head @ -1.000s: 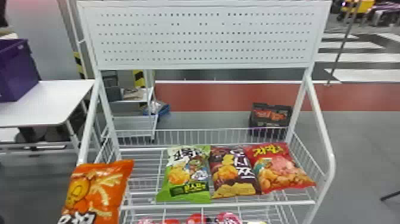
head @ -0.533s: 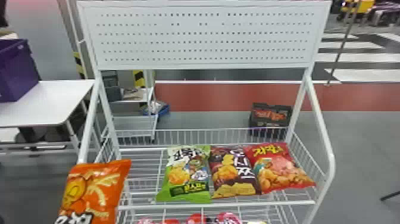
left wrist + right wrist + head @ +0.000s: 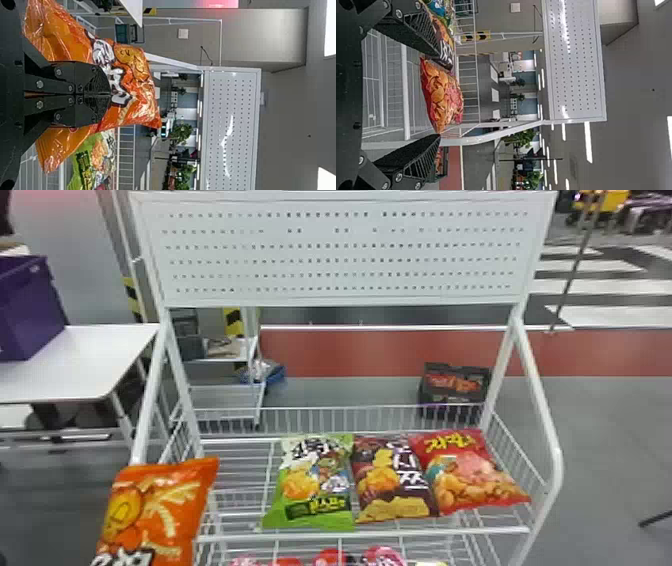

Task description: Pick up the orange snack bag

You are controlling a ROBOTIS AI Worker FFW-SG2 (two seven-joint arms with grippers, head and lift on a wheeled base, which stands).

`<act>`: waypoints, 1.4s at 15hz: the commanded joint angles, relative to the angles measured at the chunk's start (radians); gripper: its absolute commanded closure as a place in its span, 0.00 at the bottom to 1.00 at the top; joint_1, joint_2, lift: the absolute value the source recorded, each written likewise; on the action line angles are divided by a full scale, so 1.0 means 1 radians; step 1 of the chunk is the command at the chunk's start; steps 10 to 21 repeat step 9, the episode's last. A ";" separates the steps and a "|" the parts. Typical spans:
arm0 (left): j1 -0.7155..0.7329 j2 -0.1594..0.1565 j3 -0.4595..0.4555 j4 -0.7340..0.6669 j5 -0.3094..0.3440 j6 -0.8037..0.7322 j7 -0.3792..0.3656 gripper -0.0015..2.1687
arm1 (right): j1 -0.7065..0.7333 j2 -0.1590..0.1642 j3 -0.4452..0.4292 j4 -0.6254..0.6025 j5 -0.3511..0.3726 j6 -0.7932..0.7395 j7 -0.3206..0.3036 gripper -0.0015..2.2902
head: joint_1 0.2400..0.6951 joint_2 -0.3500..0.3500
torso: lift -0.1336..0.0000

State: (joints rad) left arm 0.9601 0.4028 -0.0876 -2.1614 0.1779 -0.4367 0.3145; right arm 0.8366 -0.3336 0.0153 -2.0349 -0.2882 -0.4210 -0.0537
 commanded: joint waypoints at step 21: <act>0.002 -0.001 0.000 0.008 0.002 -0.009 -0.006 0.71 | 0.006 -0.001 -0.002 -0.005 0.001 0.000 0.000 0.07 | 0.57 0.50 | 1.00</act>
